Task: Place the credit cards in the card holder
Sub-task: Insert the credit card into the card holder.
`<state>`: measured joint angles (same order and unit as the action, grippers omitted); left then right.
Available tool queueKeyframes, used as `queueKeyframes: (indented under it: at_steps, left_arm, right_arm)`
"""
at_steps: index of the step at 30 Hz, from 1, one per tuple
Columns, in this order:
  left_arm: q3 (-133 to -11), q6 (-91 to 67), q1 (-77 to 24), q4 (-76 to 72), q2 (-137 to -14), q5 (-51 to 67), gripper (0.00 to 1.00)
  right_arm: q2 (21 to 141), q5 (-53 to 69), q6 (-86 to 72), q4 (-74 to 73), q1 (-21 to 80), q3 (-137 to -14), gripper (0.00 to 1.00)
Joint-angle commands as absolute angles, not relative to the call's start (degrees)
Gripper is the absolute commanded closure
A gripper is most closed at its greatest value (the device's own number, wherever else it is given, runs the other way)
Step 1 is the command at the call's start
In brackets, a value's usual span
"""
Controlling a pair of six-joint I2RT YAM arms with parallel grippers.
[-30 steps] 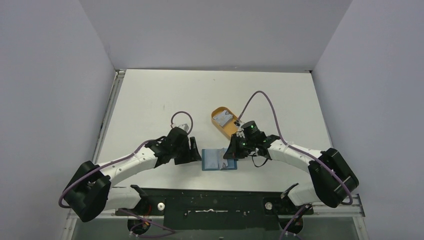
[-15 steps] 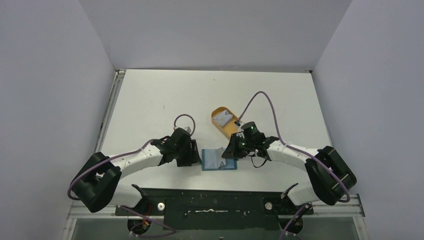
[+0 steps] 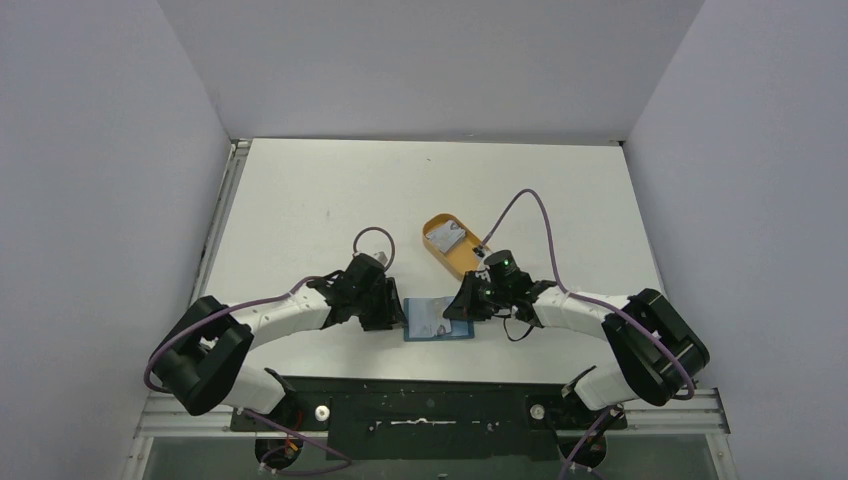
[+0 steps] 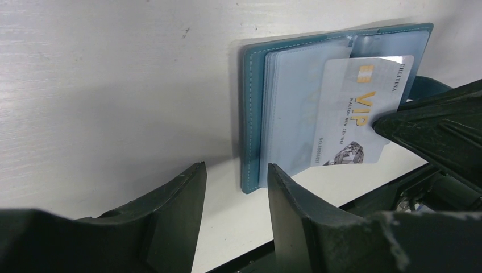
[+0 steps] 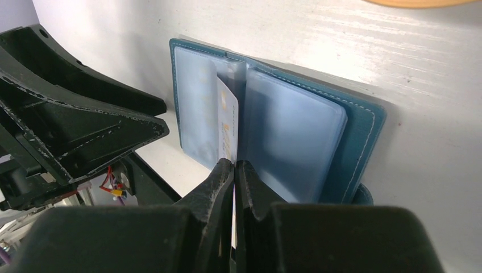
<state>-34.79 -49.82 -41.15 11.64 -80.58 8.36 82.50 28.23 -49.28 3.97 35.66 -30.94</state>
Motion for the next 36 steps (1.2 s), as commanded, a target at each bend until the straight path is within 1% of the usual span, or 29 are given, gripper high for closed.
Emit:
queueKeyframes:
  at_steps: [1, 12, 27, 30, 36]
  left_arm:
    - [-35.0, -49.8, -40.9, 11.4, -82.7, 8.6, 0.59]
    - [-34.7, -50.0, -41.0, 10.3, -83.6, 9.6, 0.64]
    - [-34.3, -50.1, -41.0, 9.2, -84.0, 10.4, 0.66]
    - [-34.1, -50.2, -41.0, 8.6, -84.1, 10.9, 0.70]
    - [-33.7, -50.7, -41.0, 7.0, -84.4, 11.7, 0.74]
  right_arm:
    - [83.0, 23.2, -48.8, 5.7, 36.0, -29.7, 1.00]
    - [85.4, 20.0, -49.6, 6.2, 38.5, -29.3, 1.00]
    - [87.5, 15.7, -52.6, 7.5, 42.4, -30.8, 1.00]
    - [87.7, 15.1, -53.5, 8.1, 42.9, -31.0, 1.00]
    - [89.3, 14.0, -54.9, 8.6, 44.9, -32.3, 1.00]
